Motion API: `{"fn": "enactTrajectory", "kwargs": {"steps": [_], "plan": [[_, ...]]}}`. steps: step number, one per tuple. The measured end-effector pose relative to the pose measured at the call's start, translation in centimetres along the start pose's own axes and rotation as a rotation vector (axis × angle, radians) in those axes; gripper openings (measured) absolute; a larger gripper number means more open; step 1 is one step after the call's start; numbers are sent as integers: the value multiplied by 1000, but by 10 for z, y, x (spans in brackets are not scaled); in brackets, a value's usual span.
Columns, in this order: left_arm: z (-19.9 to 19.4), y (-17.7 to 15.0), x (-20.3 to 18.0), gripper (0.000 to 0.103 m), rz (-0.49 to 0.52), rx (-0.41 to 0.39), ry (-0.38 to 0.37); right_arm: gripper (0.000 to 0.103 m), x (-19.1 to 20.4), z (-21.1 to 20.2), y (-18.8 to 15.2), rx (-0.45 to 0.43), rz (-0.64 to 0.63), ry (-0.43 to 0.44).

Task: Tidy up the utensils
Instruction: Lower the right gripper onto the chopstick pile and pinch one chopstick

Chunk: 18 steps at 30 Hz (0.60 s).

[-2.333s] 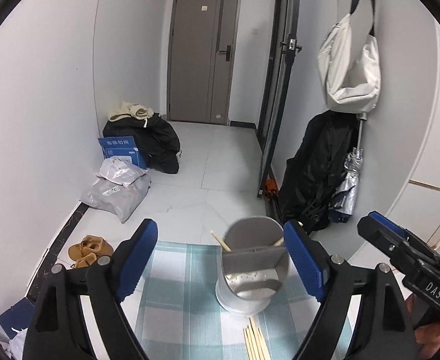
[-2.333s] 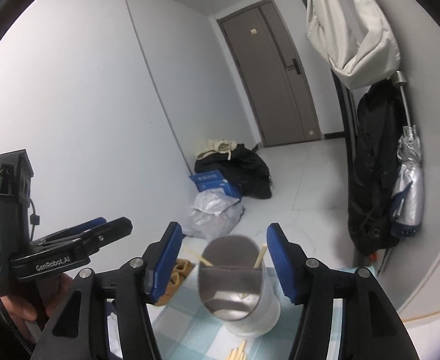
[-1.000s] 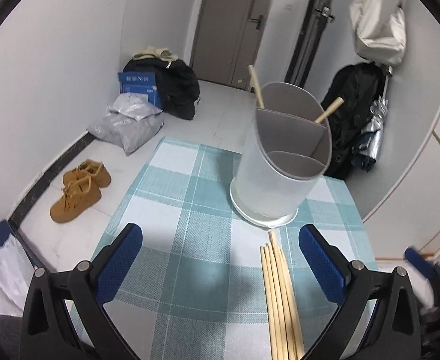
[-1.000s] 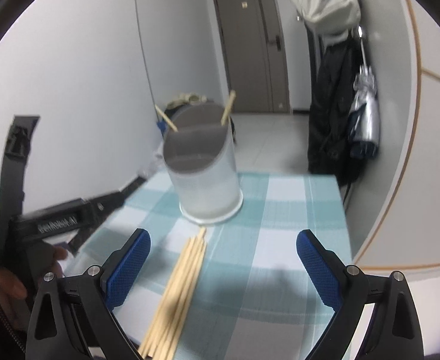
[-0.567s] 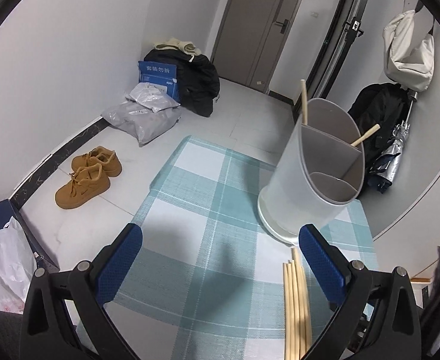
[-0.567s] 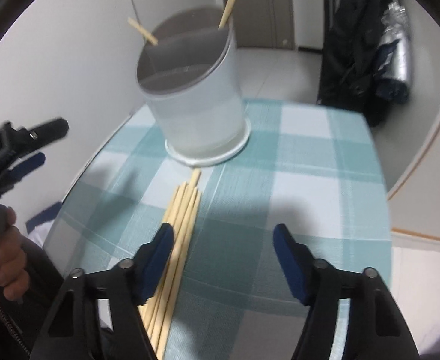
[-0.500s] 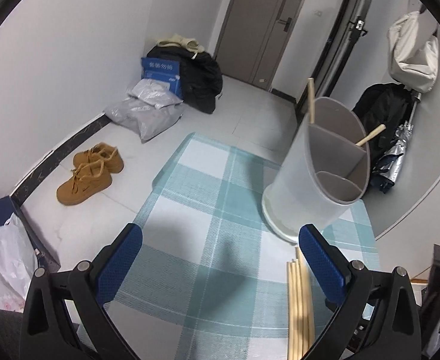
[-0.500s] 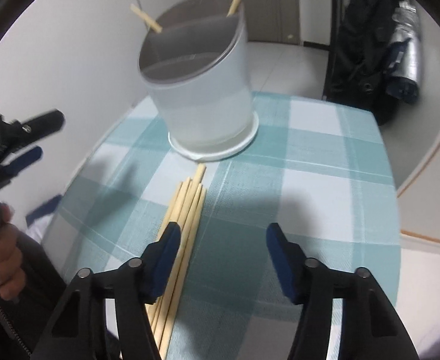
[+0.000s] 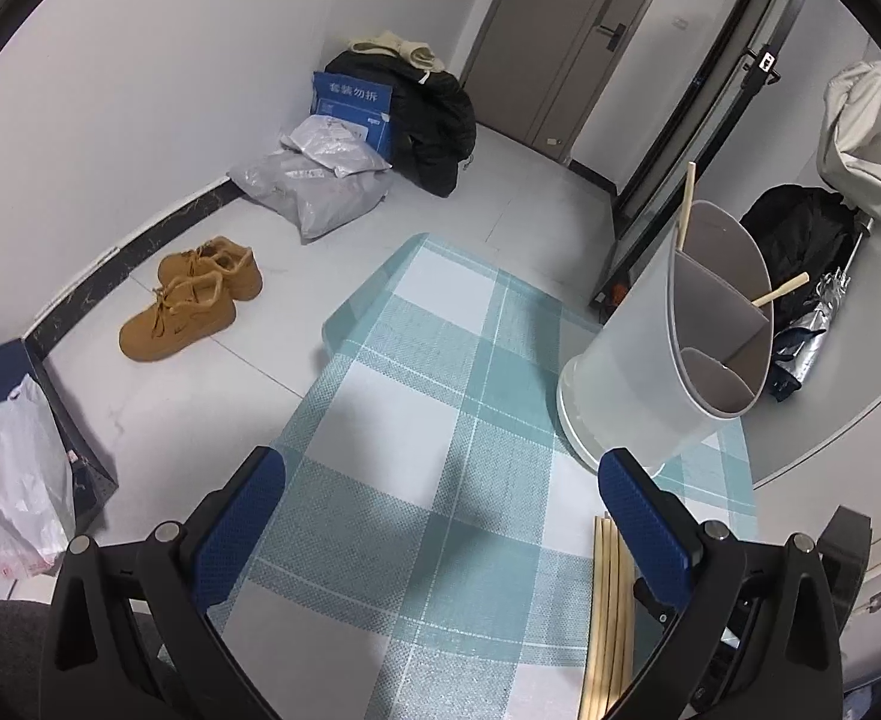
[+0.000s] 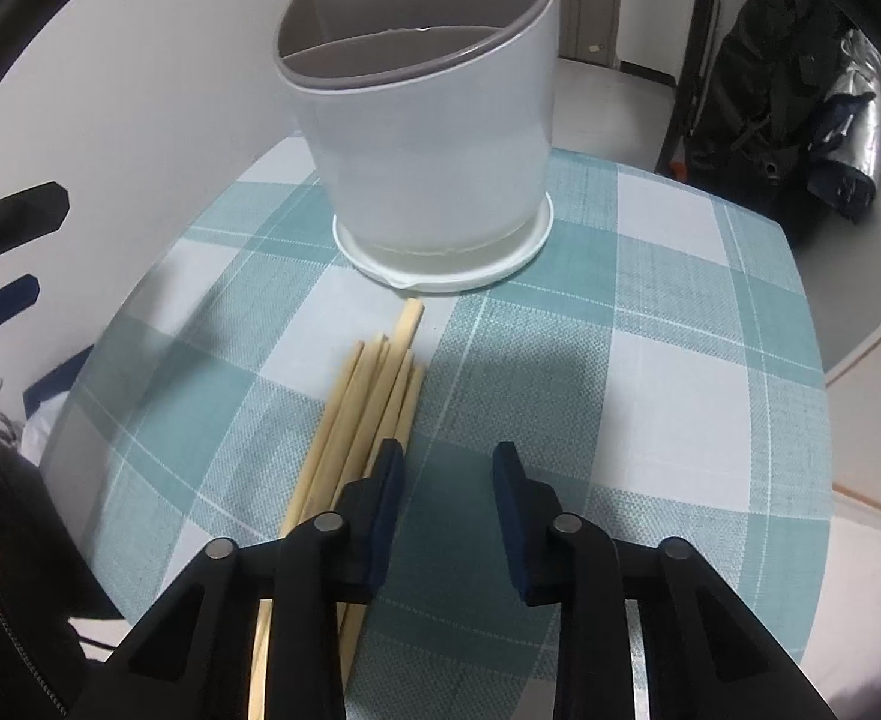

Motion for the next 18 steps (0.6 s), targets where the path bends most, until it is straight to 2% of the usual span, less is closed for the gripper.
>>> {"fn": "enactTrajectory", "kwargs": {"steps": [6, 11, 17, 18], "plan": [[4, -1, 4, 102, -38, 40, -11, 22, 7, -2, -3, 18, -30, -6], [4, -1, 6, 102, -40, 43, -6, 22, 12, 1, -2, 33, -40, 4], [6, -2, 8, 102, -44, 51, 2, 21, 15, 7, 3, 59, -68, -36], [6, -2, 8, 102, -45, 53, 2, 17, 16, 7, 5, 61, -67, -35]]}}
Point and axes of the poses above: each gripper's, at about its wrist camera, not at the fingertips, and z roughly the way its jaws point, x to its left, y to its top, the point moved 10 cm from there along z, roughly the way its jaws point, and after that the axes turned 7 degrees about y, right-handed, at the moved point
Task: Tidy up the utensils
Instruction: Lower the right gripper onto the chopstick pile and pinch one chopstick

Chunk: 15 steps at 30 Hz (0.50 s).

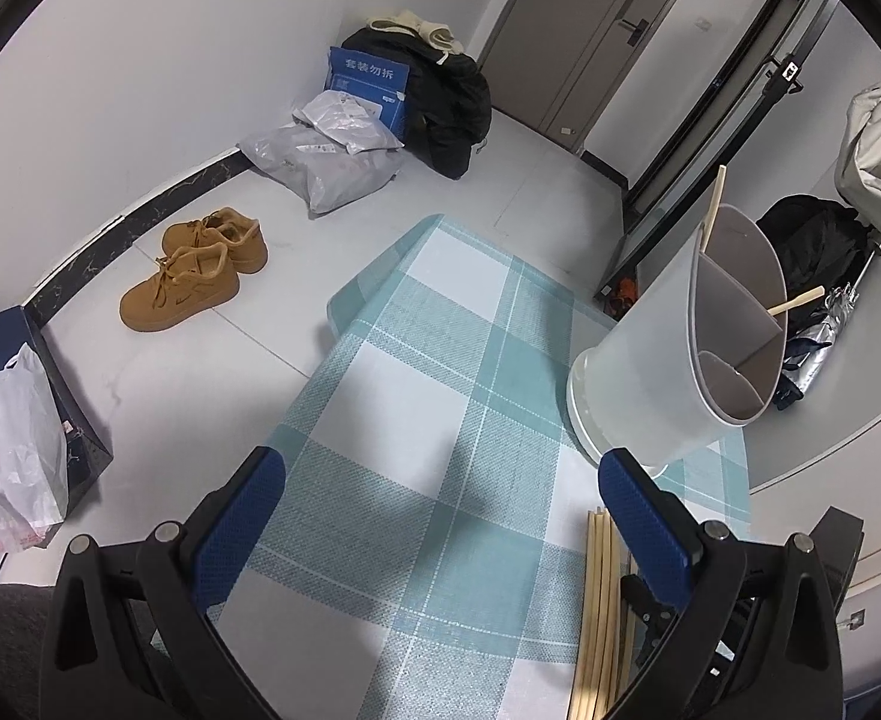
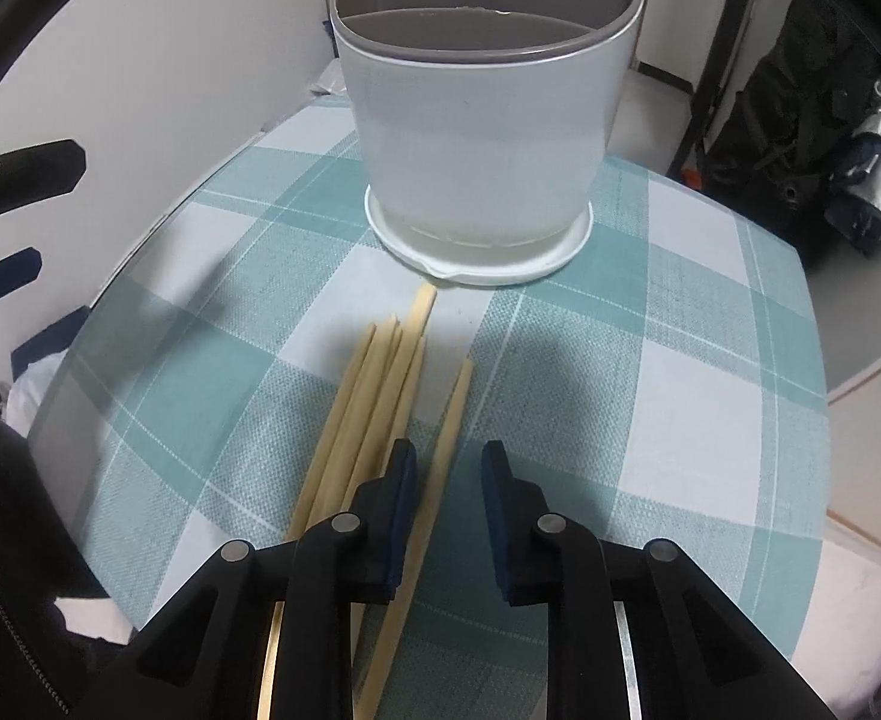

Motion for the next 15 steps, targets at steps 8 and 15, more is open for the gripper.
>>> {"fn": "enactTrajectory", "kwargs": {"steps": [8, 15], "plan": [[2, -3, -2, 102, 2, 26, -10, 6, -5, -3, -7, 69, -69, 23], [5, -3, 0, 102, 7, 31, 4, 6, 2, -4, -6, 86, -173, -17]]}}
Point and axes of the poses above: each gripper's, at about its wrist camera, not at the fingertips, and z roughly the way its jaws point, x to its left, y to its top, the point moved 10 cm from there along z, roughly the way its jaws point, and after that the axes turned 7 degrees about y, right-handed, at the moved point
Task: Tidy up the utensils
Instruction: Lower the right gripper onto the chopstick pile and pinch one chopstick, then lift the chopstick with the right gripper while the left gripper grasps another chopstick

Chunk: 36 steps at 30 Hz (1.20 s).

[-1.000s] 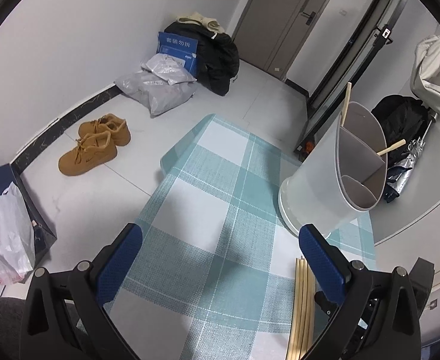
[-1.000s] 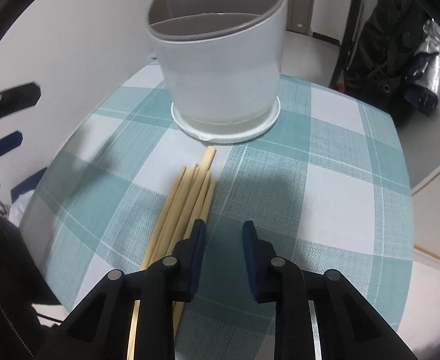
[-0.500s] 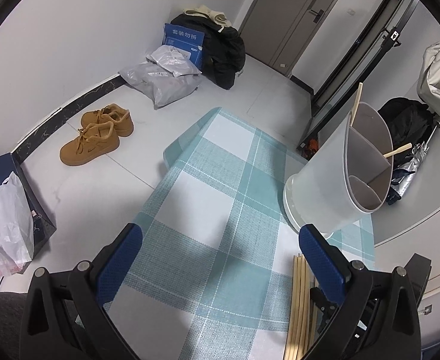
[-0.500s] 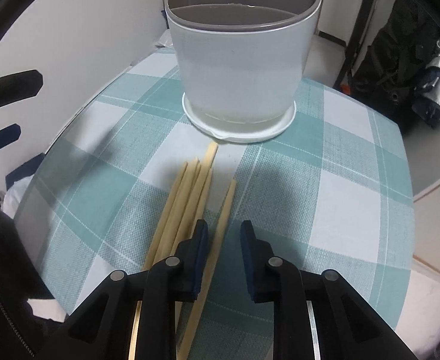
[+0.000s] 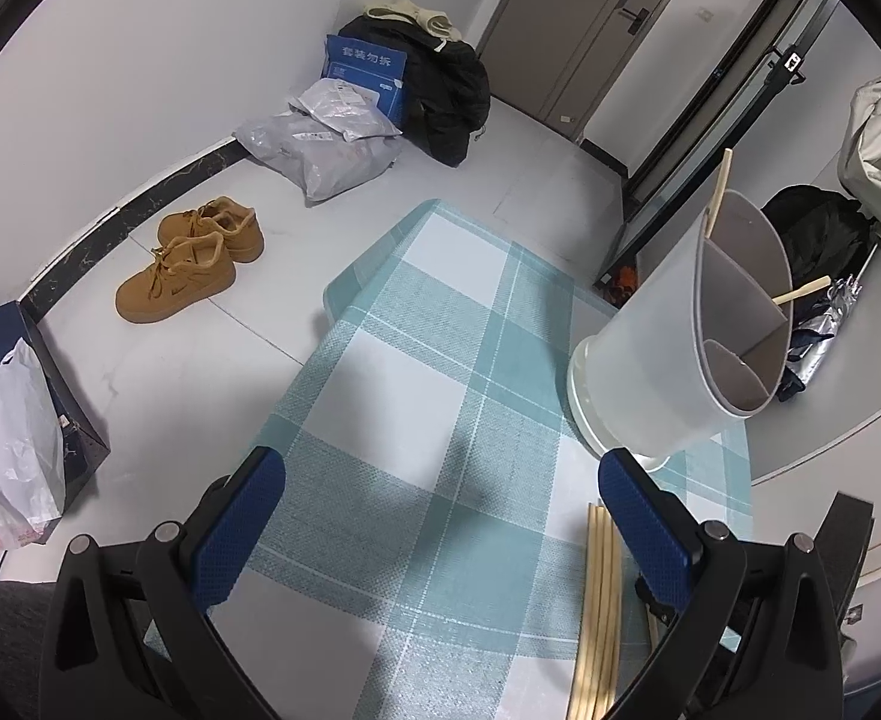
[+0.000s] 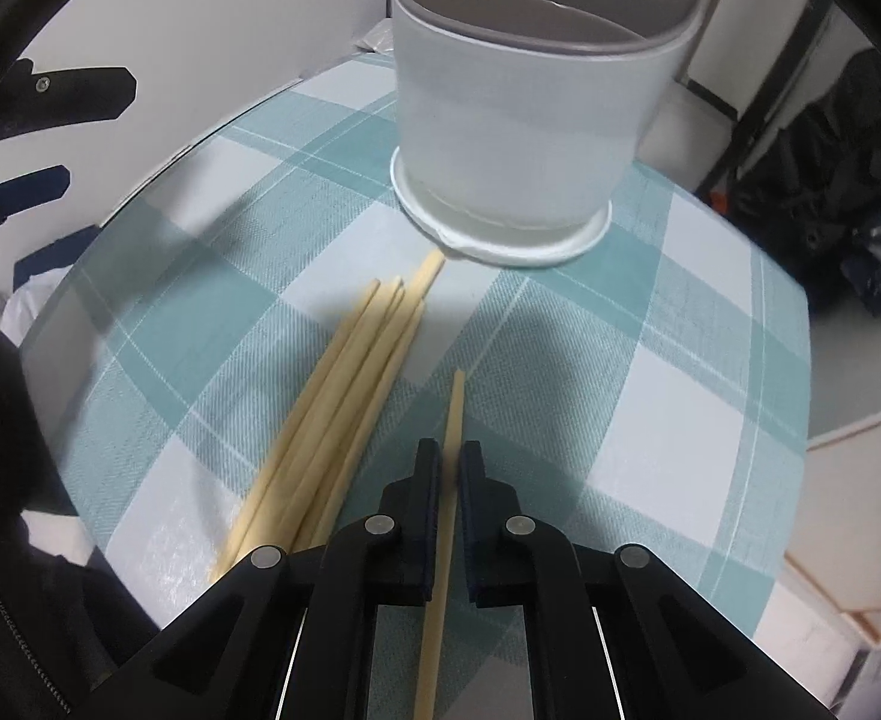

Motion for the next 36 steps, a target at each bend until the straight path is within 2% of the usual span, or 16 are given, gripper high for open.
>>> {"fn": "enactTrajectory", "kwargs": {"steps": [5, 9, 13, 17, 20, 24, 26, 31, 36], "plan": [[4, -2, 9, 102, 2, -3, 48, 7, -1, 8, 14, -37, 14, 7], [8, -7, 4, 102, 36, 1, 70, 4, -2, 4, 19, -89, 78, 60], [16, -26, -16, 102, 121, 63, 32, 4, -20, -17, 23, -203, 185, 89], [17, -49, -41, 101, 272, 101, 25, 4, -47, -53, 24, -340, 364, 208], [19, -66, -54, 101, 367, 123, 56, 4, -72, -82, 25, -484, 480, 265], [23, -78, -61, 101, 400, 152, 72, 4, -95, -107, 14, -607, 585, 308], [26, -84, -61, 101, 416, 168, 99, 4, -106, -113, 3, -640, 648, 351], [33, -93, -53, 102, 426, 211, 150, 4, -132, -114, -13, -661, 751, 382], [33, -91, -50, 102, 412, 226, 168, 4, -141, -125, -13, -706, 737, 369]]}}
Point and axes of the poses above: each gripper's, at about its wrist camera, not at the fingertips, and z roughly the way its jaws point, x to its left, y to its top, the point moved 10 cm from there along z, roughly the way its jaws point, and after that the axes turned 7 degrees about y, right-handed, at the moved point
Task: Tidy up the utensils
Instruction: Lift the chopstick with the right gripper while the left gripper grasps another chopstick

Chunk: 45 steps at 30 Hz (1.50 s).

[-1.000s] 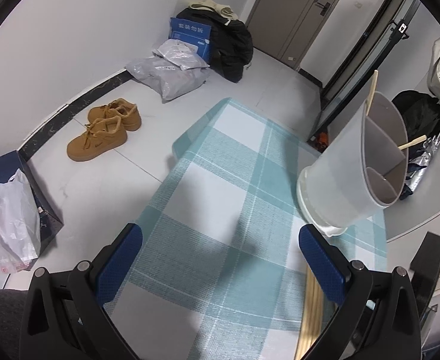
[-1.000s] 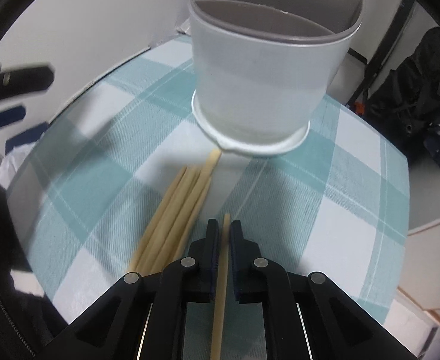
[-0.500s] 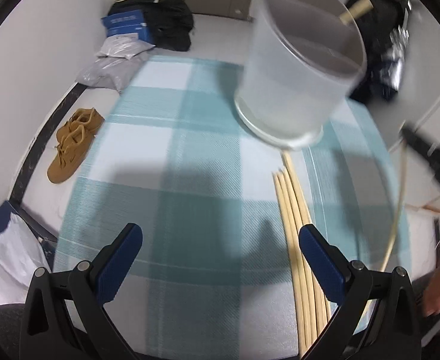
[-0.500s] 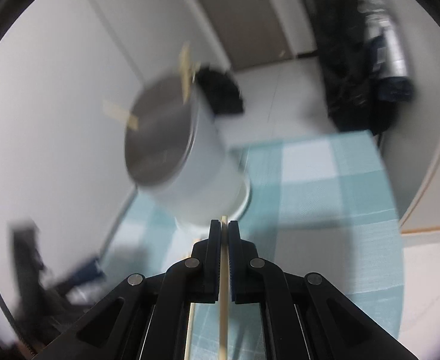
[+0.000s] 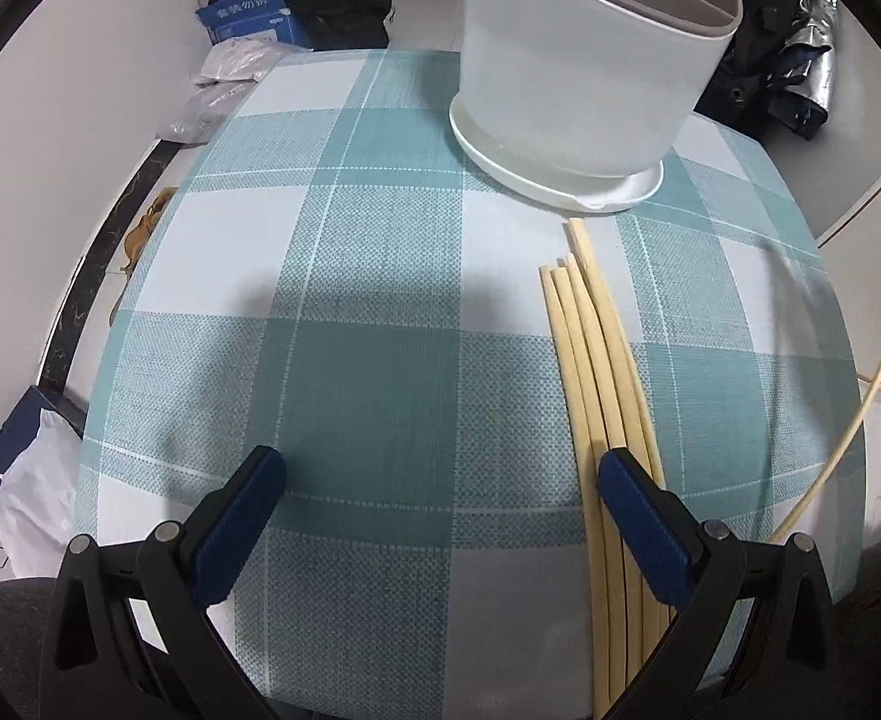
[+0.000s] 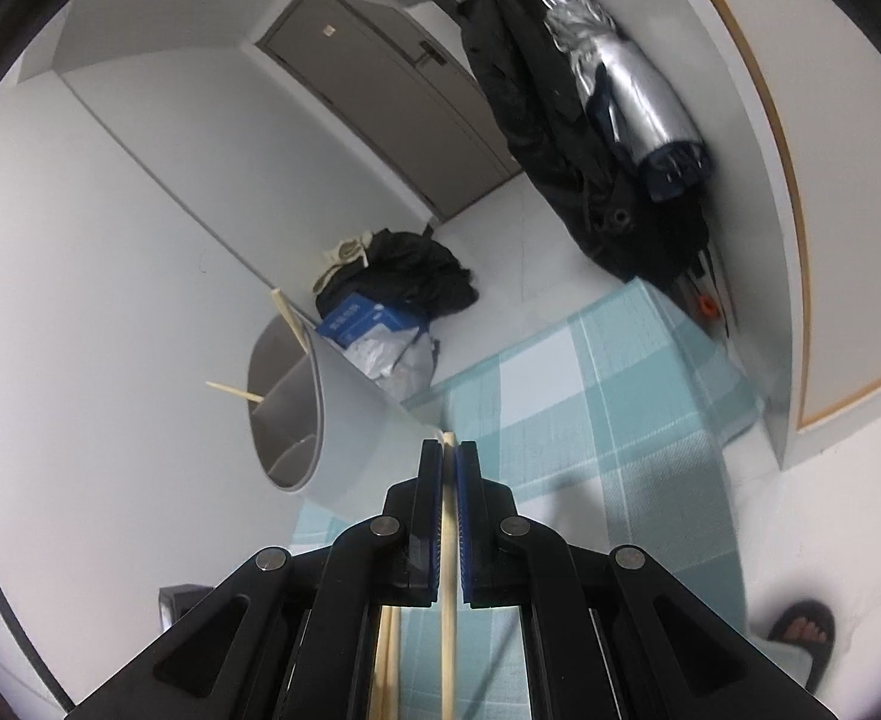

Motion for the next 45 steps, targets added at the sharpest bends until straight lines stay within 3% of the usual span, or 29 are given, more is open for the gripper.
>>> {"fn": "enactTrajectory", "kwargs": {"steps": [15, 21, 24, 25, 31, 45], "plan": [[16, 19, 2, 98, 13, 33, 45, 4, -2, -17, 14, -37, -34, 0], [13, 38, -12, 48, 55, 42, 27, 4, -4, -18, 18, -33, -52, -3], [11, 39, -18, 17, 64, 67, 25, 4, -5, -20, 20, -39, -57, -2], [11, 39, -21, 3, 73, 71, 21, 4, -5, -20, 19, -39, -55, -2], [6, 43, -24, 1, 77, 27, 7, 4, -1, -16, 17, -27, -76, -11], [-111, 58, -13, 1, -1, -351, -179, 4, 52, -22, -4, -24, -238, 8]]}}
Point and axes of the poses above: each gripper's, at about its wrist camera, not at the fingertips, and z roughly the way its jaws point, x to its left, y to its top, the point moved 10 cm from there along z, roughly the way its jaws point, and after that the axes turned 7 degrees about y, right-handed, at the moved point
